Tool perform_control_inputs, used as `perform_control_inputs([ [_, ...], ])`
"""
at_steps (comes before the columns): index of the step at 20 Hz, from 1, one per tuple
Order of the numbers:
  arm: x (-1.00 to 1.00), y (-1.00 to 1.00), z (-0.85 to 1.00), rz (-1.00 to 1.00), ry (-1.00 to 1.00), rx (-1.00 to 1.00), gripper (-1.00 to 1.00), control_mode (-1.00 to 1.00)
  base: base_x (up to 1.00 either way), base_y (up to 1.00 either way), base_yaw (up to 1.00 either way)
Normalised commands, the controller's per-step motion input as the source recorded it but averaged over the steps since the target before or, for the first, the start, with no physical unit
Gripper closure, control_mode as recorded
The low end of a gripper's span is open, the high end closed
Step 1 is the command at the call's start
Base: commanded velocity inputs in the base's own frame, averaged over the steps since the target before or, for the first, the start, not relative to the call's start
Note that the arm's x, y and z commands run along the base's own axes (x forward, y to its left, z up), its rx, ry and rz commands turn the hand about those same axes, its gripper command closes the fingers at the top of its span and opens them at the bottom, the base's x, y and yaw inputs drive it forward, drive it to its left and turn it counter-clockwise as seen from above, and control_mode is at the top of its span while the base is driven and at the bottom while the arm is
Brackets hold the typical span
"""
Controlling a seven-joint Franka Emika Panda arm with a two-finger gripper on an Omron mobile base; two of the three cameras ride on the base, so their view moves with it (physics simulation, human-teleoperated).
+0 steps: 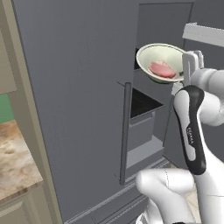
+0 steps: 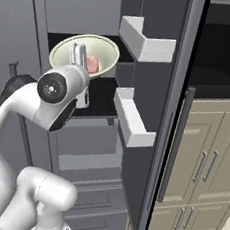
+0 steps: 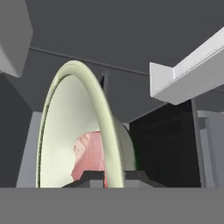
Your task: Place one of the steaks on the plate and the other in the bowl. Then place the bowl in the fridge.
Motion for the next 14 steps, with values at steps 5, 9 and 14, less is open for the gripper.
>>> perform_control_inputs([
  [5, 0.48, 0.01, 0.22, 0.0, 0.01, 0.0, 1.0, -1.0, 0.0, 0.0, 0.0],
  [9, 0.53, 0.15, 0.06, 0.0, 0.02, 0.0, 1.0, -1.0, 0.0, 0.0, 0.0],
  [14, 0.63, 0.18, 0.0, 0.0, 0.0, 0.0, 1.0, -1.0, 0.0, 0.0, 0.0],
])
